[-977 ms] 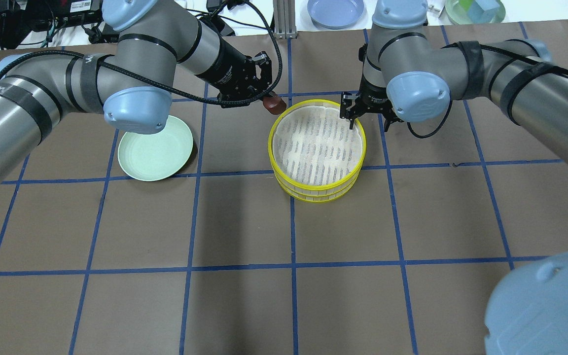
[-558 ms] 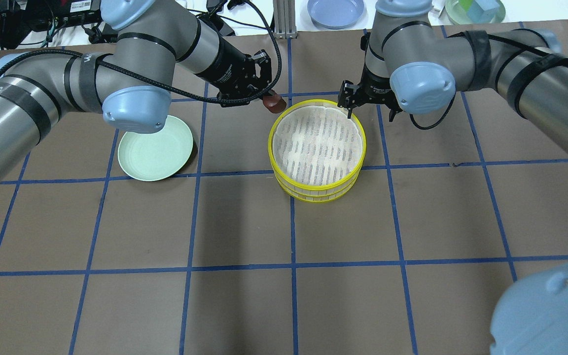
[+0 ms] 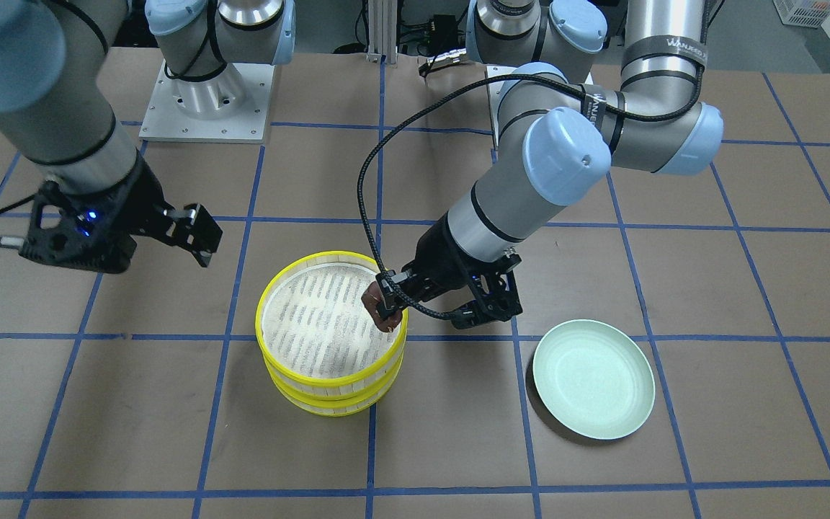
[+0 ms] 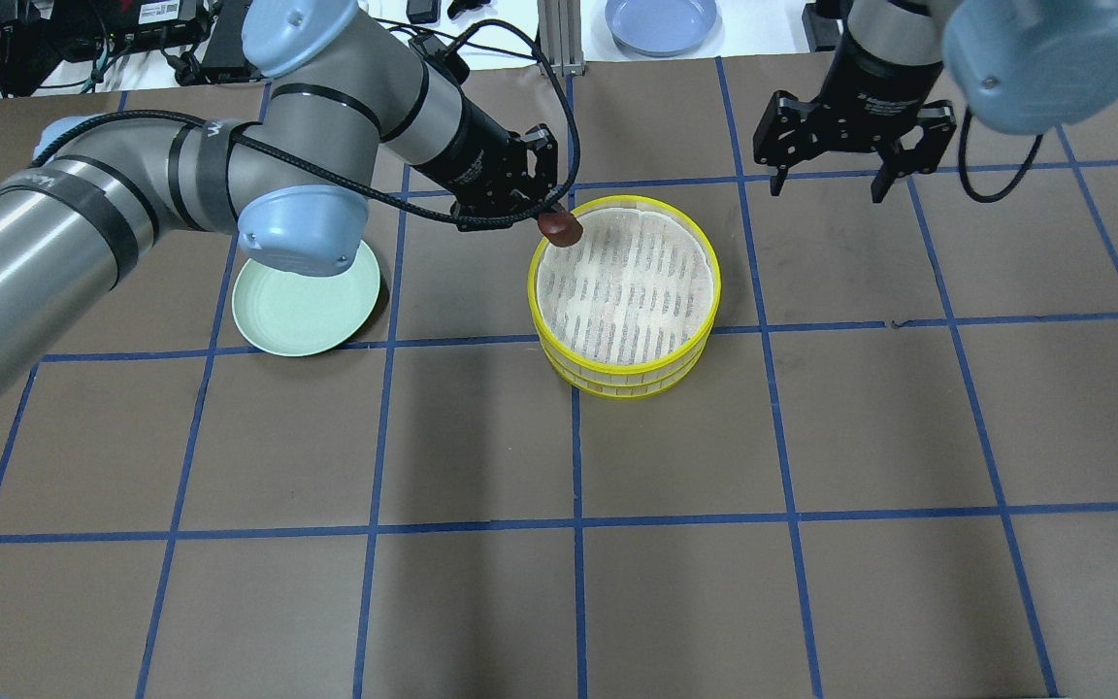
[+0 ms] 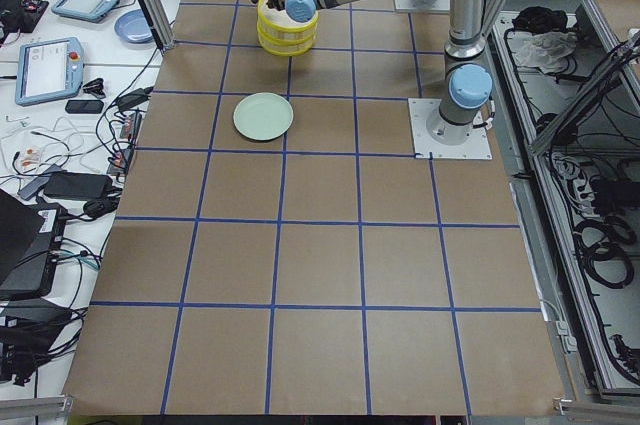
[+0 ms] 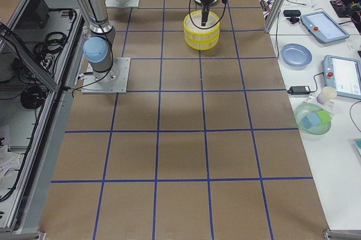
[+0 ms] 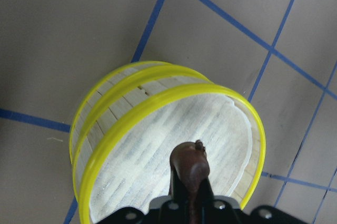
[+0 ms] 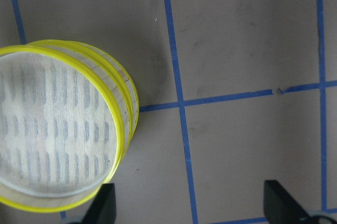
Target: Stack buns with steamer
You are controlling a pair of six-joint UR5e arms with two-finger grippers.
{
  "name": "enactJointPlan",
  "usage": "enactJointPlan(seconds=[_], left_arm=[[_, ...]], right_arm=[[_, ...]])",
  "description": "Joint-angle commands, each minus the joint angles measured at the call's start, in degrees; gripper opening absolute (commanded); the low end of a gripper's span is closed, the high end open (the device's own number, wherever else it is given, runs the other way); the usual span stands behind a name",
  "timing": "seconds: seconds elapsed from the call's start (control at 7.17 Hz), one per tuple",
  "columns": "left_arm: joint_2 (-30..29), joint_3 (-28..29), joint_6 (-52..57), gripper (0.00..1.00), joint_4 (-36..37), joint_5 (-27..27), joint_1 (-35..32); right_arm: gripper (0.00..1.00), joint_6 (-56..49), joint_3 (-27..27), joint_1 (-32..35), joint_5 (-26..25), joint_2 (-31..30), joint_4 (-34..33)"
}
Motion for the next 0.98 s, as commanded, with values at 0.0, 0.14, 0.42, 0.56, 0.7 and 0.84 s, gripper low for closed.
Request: enactJointPlan(seconds=[0.0,0.14,0.42,0.56,0.7,0.84], left_arm=[[-1.96,-0.62,-0.04,0.53,-0.16,-0.02,-1.68],[-2.84,-1.06,-0.04,0.6,-0.07,0.06,-1.77],[-3.03,-0.98,-1.0,0.97,0.36,-0.2,-1.77],[-3.02,-0.46,-3.79,1.0,0.37,-0.37,-1.77],[-1.72,-0.02,-4.17,1.0,0.28,0.49,-1.68],[-0.05,1.2,-2.43,1.0,-0.85,5.72,-1.07]], right_arm=[[1.0,-1.67,-0.06,-0.28,-0.31,-4.82,1.69],[1.0,-1.68,0.46,-0.02,-0.58,-5.27,1.95],[1.0,-1.68,0.64,0.87,-0.14,-5.19,1.87],[1.0,-1.76,0.81,0.87,0.3,-5.1,1.87],[1.0,-1.85,0.9,0.87,0.39,-5.1,1.78],[1.0,-1.5,0.9,0.95,0.47,-5.27,1.78]])
